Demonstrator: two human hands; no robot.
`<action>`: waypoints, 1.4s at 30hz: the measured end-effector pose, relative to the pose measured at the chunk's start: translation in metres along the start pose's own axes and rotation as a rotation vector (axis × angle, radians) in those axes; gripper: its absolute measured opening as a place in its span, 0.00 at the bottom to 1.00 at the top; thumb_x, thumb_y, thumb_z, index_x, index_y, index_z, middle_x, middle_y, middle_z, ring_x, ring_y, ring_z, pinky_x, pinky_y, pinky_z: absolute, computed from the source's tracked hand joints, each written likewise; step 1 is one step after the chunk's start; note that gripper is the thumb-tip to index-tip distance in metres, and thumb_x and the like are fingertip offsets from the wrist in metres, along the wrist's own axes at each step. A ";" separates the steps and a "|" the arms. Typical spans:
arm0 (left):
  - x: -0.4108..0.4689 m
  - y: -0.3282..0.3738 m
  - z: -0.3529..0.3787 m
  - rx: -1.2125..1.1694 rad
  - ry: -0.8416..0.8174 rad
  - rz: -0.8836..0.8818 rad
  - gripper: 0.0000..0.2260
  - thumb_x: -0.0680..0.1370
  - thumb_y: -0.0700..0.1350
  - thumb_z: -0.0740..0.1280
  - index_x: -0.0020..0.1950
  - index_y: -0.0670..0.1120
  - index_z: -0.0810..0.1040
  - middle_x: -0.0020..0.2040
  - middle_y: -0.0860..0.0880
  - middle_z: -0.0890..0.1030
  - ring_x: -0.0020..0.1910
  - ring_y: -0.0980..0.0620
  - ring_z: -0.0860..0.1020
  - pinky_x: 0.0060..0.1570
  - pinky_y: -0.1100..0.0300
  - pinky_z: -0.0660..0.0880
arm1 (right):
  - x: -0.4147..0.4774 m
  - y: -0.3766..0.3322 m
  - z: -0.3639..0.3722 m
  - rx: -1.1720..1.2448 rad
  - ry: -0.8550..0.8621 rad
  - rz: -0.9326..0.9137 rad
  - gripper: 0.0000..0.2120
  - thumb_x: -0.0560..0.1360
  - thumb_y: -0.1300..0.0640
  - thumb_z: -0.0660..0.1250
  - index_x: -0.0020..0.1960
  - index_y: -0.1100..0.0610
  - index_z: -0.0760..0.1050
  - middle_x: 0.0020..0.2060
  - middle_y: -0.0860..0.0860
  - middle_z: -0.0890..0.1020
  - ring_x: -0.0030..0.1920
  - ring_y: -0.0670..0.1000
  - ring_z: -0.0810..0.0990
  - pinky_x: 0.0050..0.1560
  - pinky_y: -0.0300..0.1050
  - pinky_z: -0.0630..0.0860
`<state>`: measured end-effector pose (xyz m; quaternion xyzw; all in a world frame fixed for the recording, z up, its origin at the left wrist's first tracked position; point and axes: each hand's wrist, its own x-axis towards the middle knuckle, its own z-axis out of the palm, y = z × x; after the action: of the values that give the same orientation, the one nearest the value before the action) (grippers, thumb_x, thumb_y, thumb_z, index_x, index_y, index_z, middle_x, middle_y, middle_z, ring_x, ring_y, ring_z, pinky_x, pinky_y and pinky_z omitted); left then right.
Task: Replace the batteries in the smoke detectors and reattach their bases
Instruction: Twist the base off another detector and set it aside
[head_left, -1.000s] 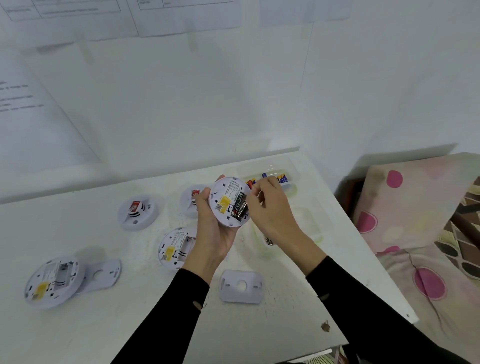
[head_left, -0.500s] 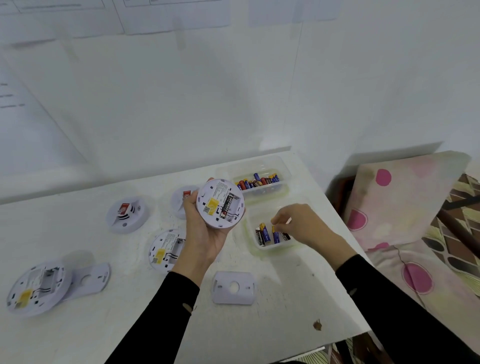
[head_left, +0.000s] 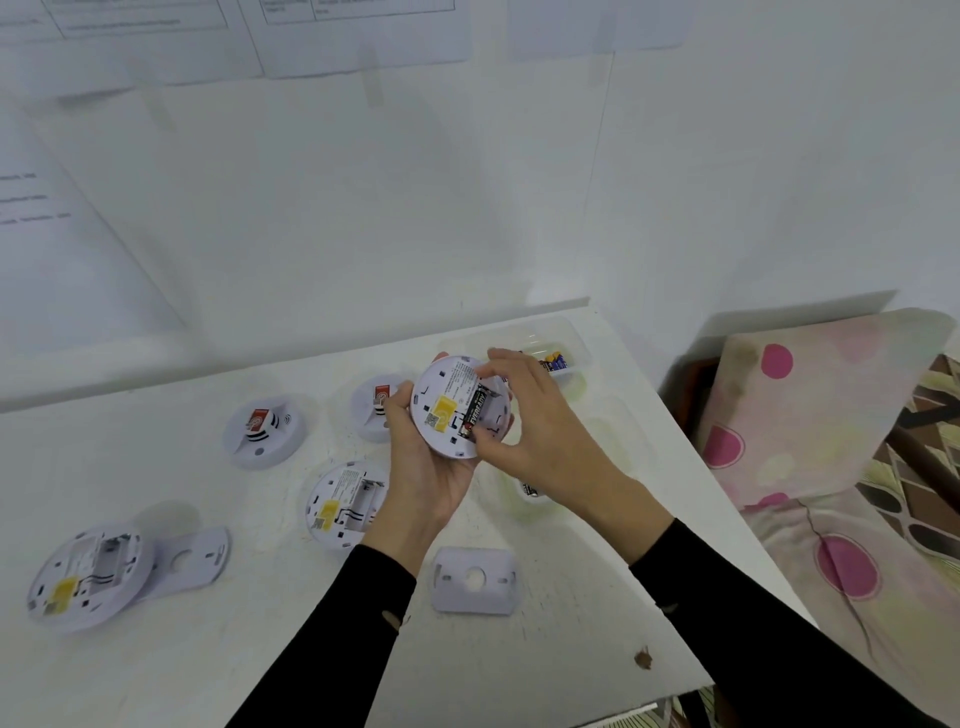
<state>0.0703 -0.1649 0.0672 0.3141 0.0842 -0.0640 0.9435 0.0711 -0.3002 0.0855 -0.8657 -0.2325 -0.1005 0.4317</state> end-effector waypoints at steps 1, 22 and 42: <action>0.000 0.000 0.000 0.011 0.005 0.005 0.21 0.83 0.56 0.51 0.68 0.48 0.74 0.53 0.45 0.83 0.49 0.48 0.82 0.43 0.55 0.81 | 0.000 -0.001 0.000 0.007 -0.011 -0.003 0.27 0.70 0.60 0.72 0.66 0.54 0.67 0.65 0.49 0.70 0.65 0.46 0.67 0.64 0.36 0.65; 0.000 -0.003 -0.005 -0.052 0.101 -0.072 0.26 0.82 0.59 0.51 0.62 0.42 0.78 0.52 0.42 0.84 0.47 0.45 0.83 0.39 0.56 0.82 | -0.012 0.029 0.004 -0.179 -0.132 -0.336 0.16 0.80 0.58 0.58 0.65 0.52 0.76 0.75 0.56 0.62 0.77 0.55 0.59 0.68 0.49 0.70; 0.004 0.003 -0.017 -0.168 0.067 -0.080 0.28 0.80 0.58 0.57 0.73 0.42 0.72 0.67 0.35 0.76 0.67 0.32 0.74 0.60 0.39 0.76 | -0.015 0.060 -0.001 -0.531 -0.180 0.340 0.12 0.80 0.51 0.61 0.49 0.56 0.80 0.46 0.51 0.79 0.44 0.53 0.79 0.43 0.46 0.75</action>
<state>0.0731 -0.1524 0.0550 0.2320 0.1332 -0.0838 0.9599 0.0871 -0.3367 0.0387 -0.9799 -0.0875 -0.0074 0.1790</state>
